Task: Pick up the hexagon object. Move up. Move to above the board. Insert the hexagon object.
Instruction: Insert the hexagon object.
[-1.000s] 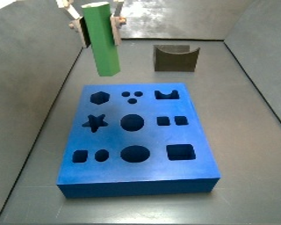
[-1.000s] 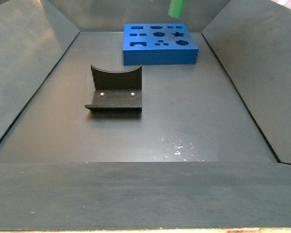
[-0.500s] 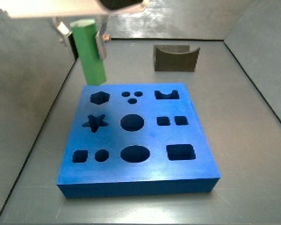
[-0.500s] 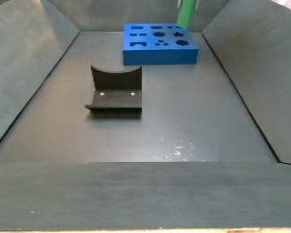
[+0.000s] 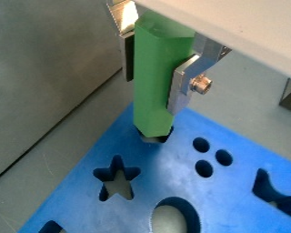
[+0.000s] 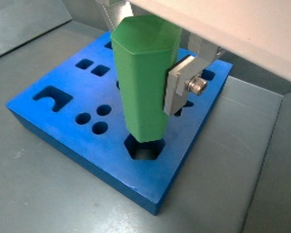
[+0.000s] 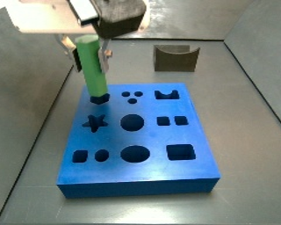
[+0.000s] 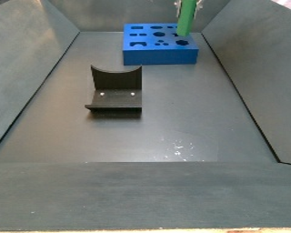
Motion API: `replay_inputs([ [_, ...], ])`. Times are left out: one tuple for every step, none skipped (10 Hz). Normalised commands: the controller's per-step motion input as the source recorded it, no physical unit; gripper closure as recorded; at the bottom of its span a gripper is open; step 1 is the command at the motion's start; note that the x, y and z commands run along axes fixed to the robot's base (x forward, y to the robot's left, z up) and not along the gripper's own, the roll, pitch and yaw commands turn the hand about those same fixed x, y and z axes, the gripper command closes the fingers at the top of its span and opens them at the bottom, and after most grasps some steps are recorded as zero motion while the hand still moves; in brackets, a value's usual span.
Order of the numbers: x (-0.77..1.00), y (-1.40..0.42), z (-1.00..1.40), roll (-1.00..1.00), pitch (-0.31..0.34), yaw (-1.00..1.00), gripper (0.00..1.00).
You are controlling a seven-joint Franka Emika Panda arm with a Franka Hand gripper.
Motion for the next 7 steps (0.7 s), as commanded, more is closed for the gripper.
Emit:
replay_inputs([
  [-0.16, 0.07, -0.51, 0.21, 0.006, -0.03, 1.0],
  [-0.3, 0.15, -0.49, 0.09, 0.0, -0.07, 1.0],
  [0.0, 0.0, -0.05, 0.02, 0.0, 0.0, 1.0],
  [0.15, -0.03, -0.16, 0.11, 0.091, -0.15, 1.0],
  [0.47, -0.01, -0.11, 0.1, 0.166, -0.38, 1.0],
  [0.42, 0.0, -0.07, 0.14, 0.297, -0.15, 1.0],
  [0.39, 0.0, -0.08, 0.09, 0.311, 0.0, 1.0],
])
